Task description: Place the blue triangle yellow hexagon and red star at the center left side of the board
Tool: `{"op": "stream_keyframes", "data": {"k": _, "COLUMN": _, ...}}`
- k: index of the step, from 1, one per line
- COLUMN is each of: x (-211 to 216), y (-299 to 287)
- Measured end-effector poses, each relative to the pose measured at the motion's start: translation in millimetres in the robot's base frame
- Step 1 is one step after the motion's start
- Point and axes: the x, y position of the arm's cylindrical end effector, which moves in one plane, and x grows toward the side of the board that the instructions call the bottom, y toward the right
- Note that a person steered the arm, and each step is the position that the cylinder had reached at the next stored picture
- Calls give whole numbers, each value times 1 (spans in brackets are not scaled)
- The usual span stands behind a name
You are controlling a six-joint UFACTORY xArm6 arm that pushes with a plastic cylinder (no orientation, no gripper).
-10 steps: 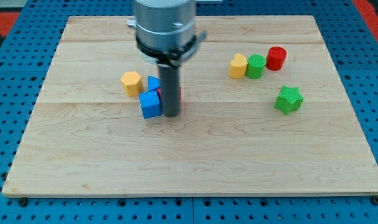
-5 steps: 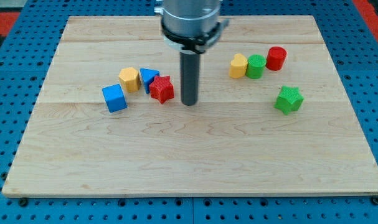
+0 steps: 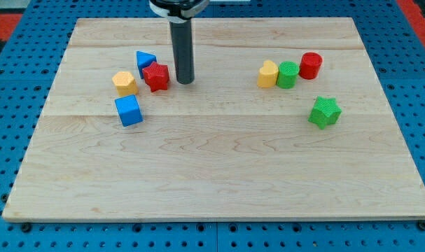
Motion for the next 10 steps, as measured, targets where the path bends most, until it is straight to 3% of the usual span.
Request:
{"op": "stream_keyframes", "data": {"k": 2, "x": 10, "y": -105}}
{"op": "stream_keyframes", "data": {"k": 4, "x": -3, "y": -1}}
{"op": "stream_keyframes", "data": {"k": 5, "x": -49, "y": 1}}
{"op": "stream_keyframes", "data": {"k": 6, "x": -54, "y": -42}}
{"op": "stream_keyframes", "data": {"k": 7, "x": -31, "y": -92}}
{"op": "stream_keyframes", "data": {"k": 10, "x": -27, "y": -134}}
